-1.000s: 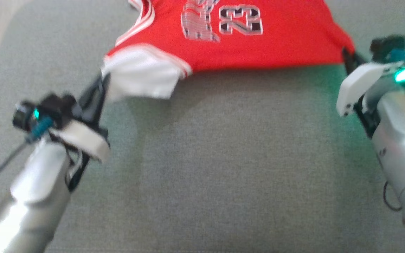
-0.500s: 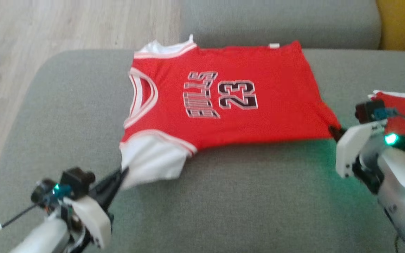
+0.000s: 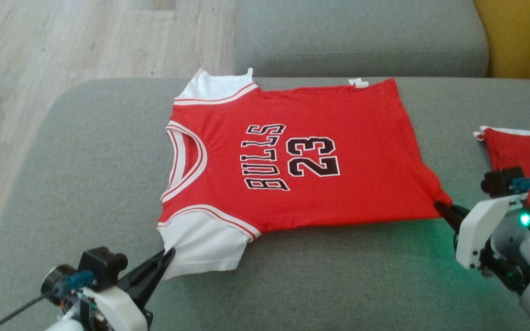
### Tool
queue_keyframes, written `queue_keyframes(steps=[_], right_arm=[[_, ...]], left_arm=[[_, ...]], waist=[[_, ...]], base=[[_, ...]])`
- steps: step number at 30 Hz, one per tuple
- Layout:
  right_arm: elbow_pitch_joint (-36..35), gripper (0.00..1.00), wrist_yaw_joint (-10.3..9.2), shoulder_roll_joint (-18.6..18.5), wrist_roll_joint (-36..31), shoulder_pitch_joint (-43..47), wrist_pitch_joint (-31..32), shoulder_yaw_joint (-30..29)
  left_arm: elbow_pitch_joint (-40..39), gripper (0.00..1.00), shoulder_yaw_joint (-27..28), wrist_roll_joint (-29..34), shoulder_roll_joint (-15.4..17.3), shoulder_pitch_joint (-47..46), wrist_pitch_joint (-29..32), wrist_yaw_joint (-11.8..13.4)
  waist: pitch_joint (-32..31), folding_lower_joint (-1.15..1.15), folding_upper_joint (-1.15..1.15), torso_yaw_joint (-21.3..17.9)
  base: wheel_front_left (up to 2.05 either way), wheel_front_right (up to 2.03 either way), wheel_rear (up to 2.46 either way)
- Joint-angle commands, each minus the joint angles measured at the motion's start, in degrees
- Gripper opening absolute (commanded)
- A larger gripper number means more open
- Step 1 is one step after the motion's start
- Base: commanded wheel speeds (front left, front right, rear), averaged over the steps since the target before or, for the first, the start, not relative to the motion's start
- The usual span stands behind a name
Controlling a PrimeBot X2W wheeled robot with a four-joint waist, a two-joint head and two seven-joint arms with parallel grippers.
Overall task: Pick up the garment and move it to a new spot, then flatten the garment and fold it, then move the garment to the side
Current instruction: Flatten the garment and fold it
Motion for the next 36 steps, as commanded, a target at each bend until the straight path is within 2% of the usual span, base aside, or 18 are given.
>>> queue_keyframes(steps=[1, 6, 13, 20, 27, 36], right_arm=[[-2.06, 0.0, -0.05, -1.97, -0.48, -1.4, 0.16, -0.82], [-4.57, 0.0, -0.05, -0.83, -3.25, -2.91, 2.75, -4.43], [-5.6, 0.0, -0.05, 1.72, -8.04, -7.11, 7.34, -8.78], [-3.84, 0.0, -0.05, 4.46, -10.69, -11.76, 10.48, -11.18], [-0.71, 0.0, -0.05, 6.44, -13.13, -16.23, 10.99, -12.09], [3.33, 0.0, -0.05, 8.03, -15.22, -20.18, 9.13, -11.65]], left_arm=[[-1.72, 0.0, 3.48, -0.24, 2.38, -3.93, -0.09, 0.29], [-1.09, 0.0, 4.63, -0.14, 1.95, -7.83, 0.51, 0.06], [5.08, 0.0, 6.32, -0.74, 0.12, -16.64, 1.93, -1.78], [12.7, 0.0, 5.04, 0.84, -1.99, -24.75, 4.41, -3.35], [19.62, 0.0, 2.7, 1.99, -5.04, -31.72, 5.56, -4.68], [27.11, 0.0, 0.98, 3.02, -7.93, -37.78, 4.17, -5.21]], waist=[[0.69, 0.0, 0.0, -0.19], [3.3, 0.0, 0.0, -0.43], [8.15, 0.0, 0.0, -0.4], [11.78, 0.0, 0.0, -0.37], [14.91, 0.0, 0.0, -0.38], [17.3, 0.0, 0.0, -0.66]], base=[[0.0, 0.0, 0.0], [0.0, 0.0, 0.0], [0.0, 0.0, 0.0], [0.0, 0.0, 0.0], [0.0, 0.0, 0.0], [0.0, 0.0, 0.0]])
